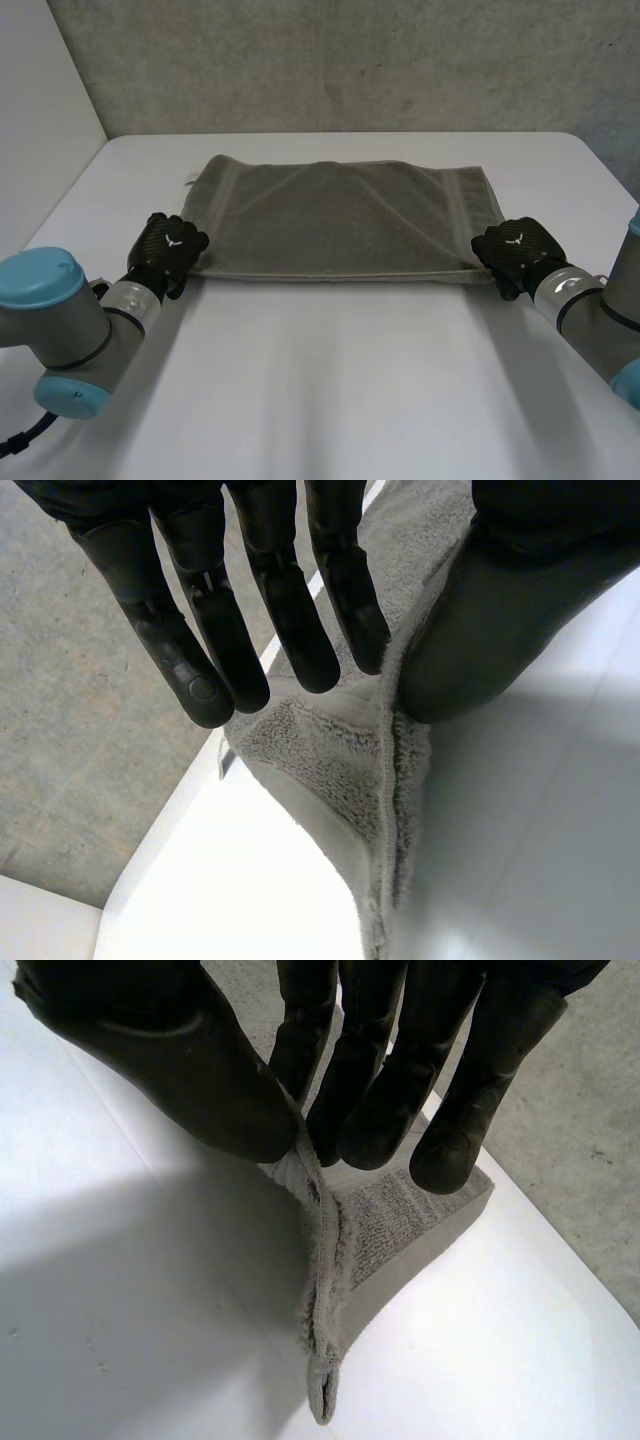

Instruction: Fold the towel.

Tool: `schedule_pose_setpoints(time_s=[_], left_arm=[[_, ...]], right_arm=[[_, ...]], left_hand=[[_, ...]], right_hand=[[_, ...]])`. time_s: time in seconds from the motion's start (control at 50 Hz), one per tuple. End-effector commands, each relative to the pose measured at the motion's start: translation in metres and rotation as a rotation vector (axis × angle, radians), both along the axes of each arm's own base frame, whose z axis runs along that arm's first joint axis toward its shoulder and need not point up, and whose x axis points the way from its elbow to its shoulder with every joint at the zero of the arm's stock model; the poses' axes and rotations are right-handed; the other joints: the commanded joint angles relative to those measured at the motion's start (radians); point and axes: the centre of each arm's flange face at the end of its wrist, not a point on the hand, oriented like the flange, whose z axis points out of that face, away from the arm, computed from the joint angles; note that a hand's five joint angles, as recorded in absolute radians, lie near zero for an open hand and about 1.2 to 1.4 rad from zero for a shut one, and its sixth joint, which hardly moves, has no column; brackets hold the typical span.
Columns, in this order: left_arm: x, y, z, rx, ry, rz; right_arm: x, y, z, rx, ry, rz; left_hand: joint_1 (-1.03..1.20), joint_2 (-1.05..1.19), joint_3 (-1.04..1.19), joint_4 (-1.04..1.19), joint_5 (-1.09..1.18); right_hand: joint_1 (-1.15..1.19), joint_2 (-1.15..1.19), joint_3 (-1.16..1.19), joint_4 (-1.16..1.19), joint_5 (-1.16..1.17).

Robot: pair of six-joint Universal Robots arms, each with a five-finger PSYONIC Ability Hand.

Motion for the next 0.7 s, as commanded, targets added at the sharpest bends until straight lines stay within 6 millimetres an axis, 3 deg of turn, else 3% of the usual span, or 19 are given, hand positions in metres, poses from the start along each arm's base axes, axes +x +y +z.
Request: schedule_pose_setpoints(time_s=[0.02,0.16,0.2,0.26,0.3,0.38,0.52,0.58,0.7], left_arm=[[0.002,0.001,0.002,0.004,0.000,0.004],[0.007,0.008,0.027,-0.012,0.004,0.018],[0.009,0.018,0.040,0.001,0.004,0.017],[0.009,0.024,0.047,0.014,0.006,0.013],[0.013,0.041,0.059,0.040,-0.007,0.012],[0.021,0.057,0.072,0.054,-0.009,0.020],[0.030,0.099,0.098,0.031,-0.008,-0.026],[0.033,0.110,0.106,0.029,-0.005,-0.054],[0.036,0.111,0.109,0.045,0.004,-0.080]], right_arm=[[-0.001,-0.001,0.000,-0.003,0.002,-0.008],[-0.003,-0.004,0.015,-0.039,0.002,-0.028],[-0.005,0.000,0.045,-0.100,-0.011,-0.032],[-0.009,0.003,0.057,-0.113,-0.013,-0.039],[-0.019,0.011,0.072,-0.084,-0.001,-0.060],[-0.029,0.023,0.080,0.003,0.009,-0.076],[-0.041,0.066,0.102,0.129,0.106,0.001],[-0.049,0.076,0.117,0.105,0.131,0.006],[-0.052,0.075,0.128,0.057,0.127,0.018]], left_hand=[[0.244,0.242,0.240,0.240,0.067],[0.244,0.243,0.240,0.240,0.067],[0.244,0.243,0.240,0.240,0.067],[0.244,0.243,0.240,0.240,0.067],[0.244,0.243,0.240,0.240,0.067],[0.244,0.243,0.240,0.240,0.067],[0.244,0.243,0.240,0.240,0.067],[0.244,0.243,0.240,0.240,0.067],[0.244,0.243,0.240,0.240,0.067]], right_hand=[[0.060,0.078,0.066,0.051,0.056],[0.060,0.078,0.066,0.051,0.056],[0.060,0.078,0.066,0.051,0.056],[0.060,0.078,0.066,0.051,0.056],[0.060,0.078,0.066,0.051,0.056],[0.060,0.078,0.066,0.051,0.056],[0.060,0.078,0.066,0.051,0.056],[0.060,0.078,0.066,0.051,0.056],[0.060,0.078,0.066,0.051,0.056]])
